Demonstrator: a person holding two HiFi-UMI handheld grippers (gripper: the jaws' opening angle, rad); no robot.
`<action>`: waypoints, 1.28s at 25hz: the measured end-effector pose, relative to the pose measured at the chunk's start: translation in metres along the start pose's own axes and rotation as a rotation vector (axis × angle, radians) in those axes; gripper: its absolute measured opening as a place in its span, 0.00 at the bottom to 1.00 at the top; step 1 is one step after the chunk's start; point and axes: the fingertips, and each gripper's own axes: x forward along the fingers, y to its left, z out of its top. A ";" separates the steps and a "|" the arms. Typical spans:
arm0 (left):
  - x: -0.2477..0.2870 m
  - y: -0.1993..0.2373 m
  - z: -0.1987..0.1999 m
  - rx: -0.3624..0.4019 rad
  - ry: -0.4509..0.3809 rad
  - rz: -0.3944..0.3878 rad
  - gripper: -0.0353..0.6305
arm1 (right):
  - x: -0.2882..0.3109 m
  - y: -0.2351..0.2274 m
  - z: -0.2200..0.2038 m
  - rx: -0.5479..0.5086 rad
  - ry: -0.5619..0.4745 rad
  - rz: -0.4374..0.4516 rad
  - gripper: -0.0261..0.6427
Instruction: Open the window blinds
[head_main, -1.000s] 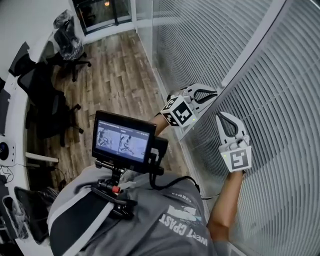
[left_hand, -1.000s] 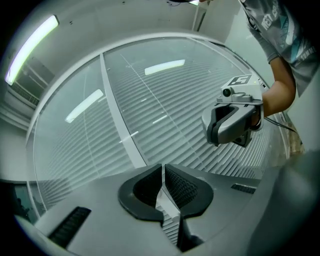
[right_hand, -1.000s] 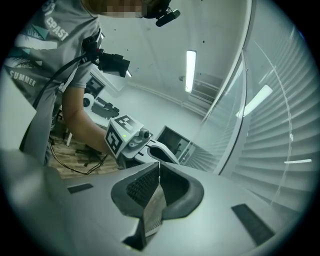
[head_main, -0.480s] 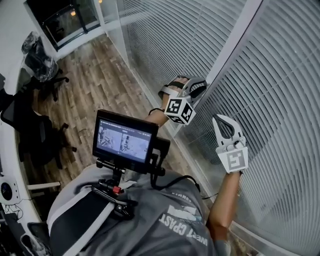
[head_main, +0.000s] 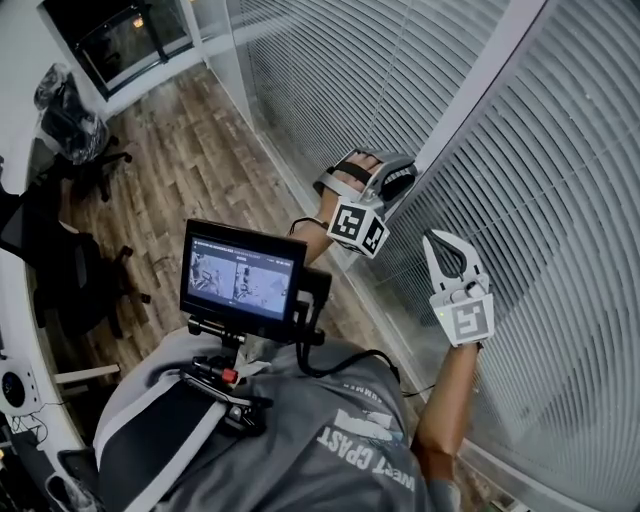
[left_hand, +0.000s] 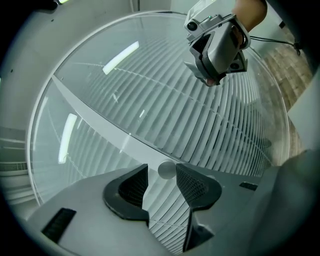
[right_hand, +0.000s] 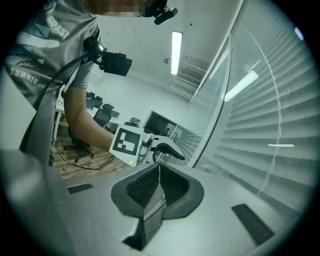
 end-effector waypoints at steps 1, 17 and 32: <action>0.000 -0.001 0.000 -0.001 0.001 -0.009 0.31 | 0.000 0.000 0.000 -0.001 -0.002 0.002 0.04; 0.006 0.000 -0.005 -0.218 -0.018 -0.037 0.24 | 0.006 0.002 -0.005 0.003 0.004 0.025 0.04; 0.006 0.018 -0.020 -1.277 -0.164 -0.144 0.24 | 0.000 0.003 -0.002 0.010 0.002 0.022 0.04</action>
